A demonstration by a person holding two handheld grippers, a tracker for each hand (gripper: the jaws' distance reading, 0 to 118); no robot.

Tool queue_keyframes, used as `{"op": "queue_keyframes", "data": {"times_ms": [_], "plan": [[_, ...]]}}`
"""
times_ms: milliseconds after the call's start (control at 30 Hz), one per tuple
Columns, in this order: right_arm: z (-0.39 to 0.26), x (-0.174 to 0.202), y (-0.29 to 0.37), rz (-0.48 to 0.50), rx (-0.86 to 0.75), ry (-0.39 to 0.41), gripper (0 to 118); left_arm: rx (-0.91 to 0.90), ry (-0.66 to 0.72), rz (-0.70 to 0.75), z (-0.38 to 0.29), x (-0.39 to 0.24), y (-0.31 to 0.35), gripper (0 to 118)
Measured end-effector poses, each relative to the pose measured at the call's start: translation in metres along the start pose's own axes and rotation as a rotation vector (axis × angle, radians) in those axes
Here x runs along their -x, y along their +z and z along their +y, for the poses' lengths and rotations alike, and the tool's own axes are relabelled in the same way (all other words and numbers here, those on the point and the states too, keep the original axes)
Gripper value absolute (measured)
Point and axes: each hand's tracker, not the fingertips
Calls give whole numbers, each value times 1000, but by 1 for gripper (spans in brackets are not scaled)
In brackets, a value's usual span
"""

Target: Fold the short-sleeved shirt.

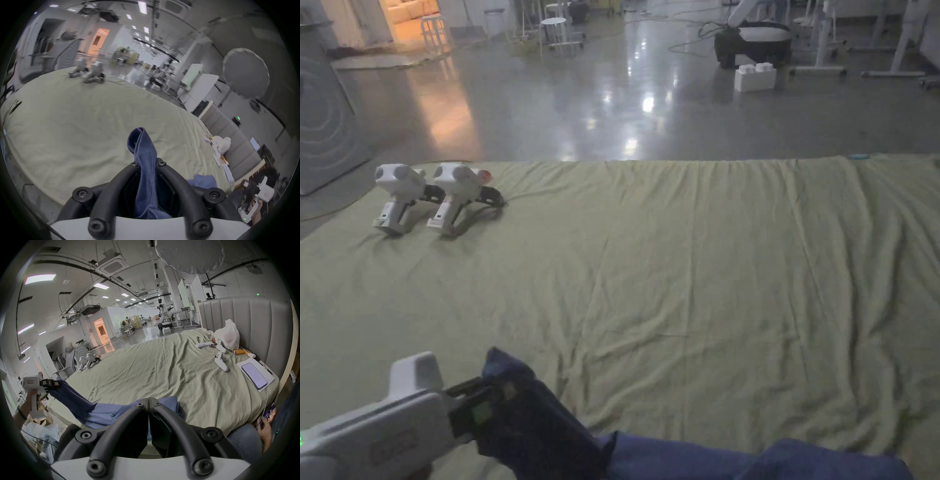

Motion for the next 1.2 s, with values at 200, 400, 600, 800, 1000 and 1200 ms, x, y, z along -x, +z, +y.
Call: {"op": "queue_keyframes", "data": {"times_ms": [200, 400, 600, 800, 1000, 1200], "plan": [[0, -6, 24, -40, -43, 12, 0, 221, -73, -5, -76, -65, -122, 9], [-13, -45, 49, -151, -22, -24, 0, 337, -46, -93, -113, -90, -175, 71], [-33, -69, 54, -206, -1, -96, 0, 224, 143, -143, -83, -67, -147, 62], [-41, -69, 45, -191, 10, -139, 0, 277, 193, -182, -85, -46, -153, 1], [-39, -61, 42, -178, 19, -128, 0, 500, 255, -211, -144, -58, -204, 1], [-36, -51, 37, -154, 41, -97, 0, 427, 273, -280, -117, -53, -188, 23]]}}
